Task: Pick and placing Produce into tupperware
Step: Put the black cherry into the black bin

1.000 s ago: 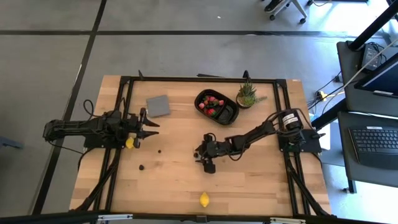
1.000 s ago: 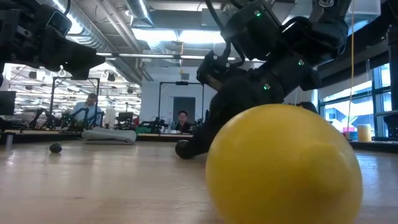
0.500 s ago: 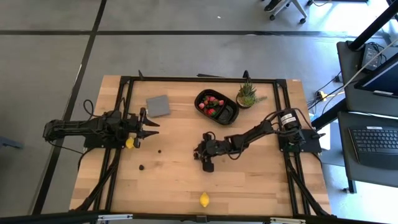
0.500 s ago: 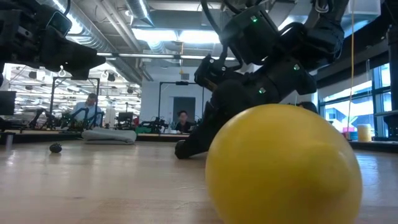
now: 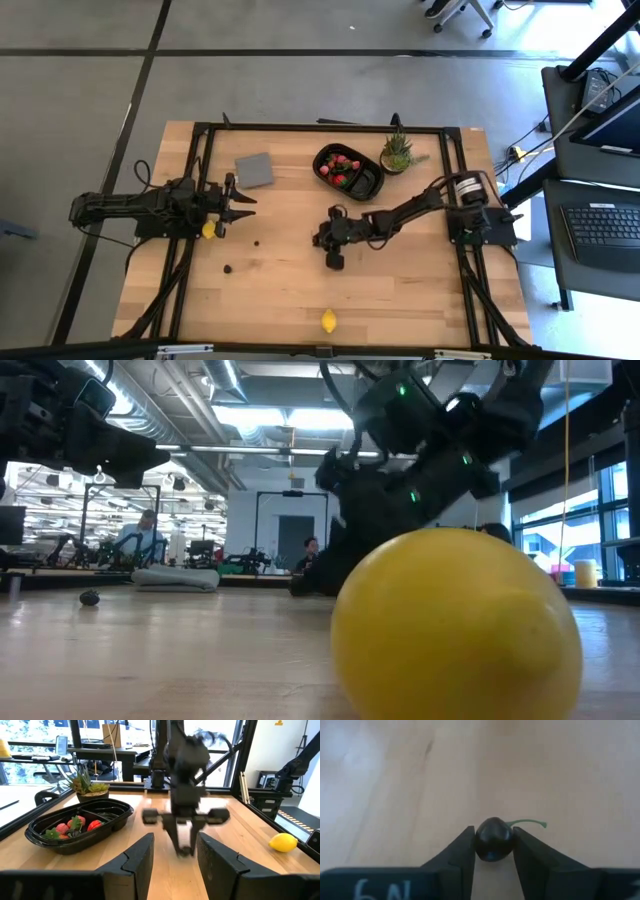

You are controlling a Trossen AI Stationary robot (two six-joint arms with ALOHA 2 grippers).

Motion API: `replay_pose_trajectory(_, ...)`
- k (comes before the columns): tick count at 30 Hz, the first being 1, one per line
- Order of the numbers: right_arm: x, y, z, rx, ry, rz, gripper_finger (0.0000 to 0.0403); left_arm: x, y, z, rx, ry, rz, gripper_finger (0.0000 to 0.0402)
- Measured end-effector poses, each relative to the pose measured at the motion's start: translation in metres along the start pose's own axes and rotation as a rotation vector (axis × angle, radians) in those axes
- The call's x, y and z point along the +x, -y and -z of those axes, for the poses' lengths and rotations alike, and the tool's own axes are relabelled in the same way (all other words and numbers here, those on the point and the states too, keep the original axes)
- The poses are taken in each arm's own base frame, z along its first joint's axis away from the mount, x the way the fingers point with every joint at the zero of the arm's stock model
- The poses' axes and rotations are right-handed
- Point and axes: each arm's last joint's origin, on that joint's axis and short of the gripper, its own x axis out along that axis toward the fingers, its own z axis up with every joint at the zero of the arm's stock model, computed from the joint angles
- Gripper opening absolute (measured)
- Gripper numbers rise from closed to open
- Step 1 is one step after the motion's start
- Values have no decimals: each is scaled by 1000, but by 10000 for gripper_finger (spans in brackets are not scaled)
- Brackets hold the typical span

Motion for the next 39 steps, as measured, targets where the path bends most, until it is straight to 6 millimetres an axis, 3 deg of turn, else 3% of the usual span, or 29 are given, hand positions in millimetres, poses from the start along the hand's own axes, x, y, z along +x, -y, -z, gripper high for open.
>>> replay_pose_trajectory(5, -38, 31, -32, 76, -4, 70, 115, 0, 0, 0, 0, -1, 0, 140)
replay_pose_trajectory(9, -82, 61, -60, 132, 38, 189, 114, 0, 0, 0, 0, -1, -1, 140)
replay_pose_trajectory(14, -130, 102, -69, 236, 16, 353, 116, 0, 0, 0, 0, -1, -1, 140)
replay_pose_trajectory(17, -142, 126, -69, 320, 28, 406, 116, 0, 0, 0, 4, -1, 0, 140)
replay_pose_trajectory(20, -139, 146, -63, 381, -1, 381, 116, 0, 0, 0, 4, -2, 0, 140)
replay_pose_trajectory(23, -124, 160, -50, 405, -65, 379, 116, 0, 0, 0, 3, -1, 0, 140)
replay_pose_trajectory(31, -85, 181, -21, 421, -159, 405, 119, 0, 0, 0, 4, 2, -14, 140)
replay_pose_trajectory(34, -79, 184, -17, 403, -161, 407, 119, 0, -4, -2, -22, 31, -146, 140)
replay_pose_trajectory(39, -81, 187, -19, 353, -161, 408, 135, -4, -15, -4, -9, 58, -530, 140)
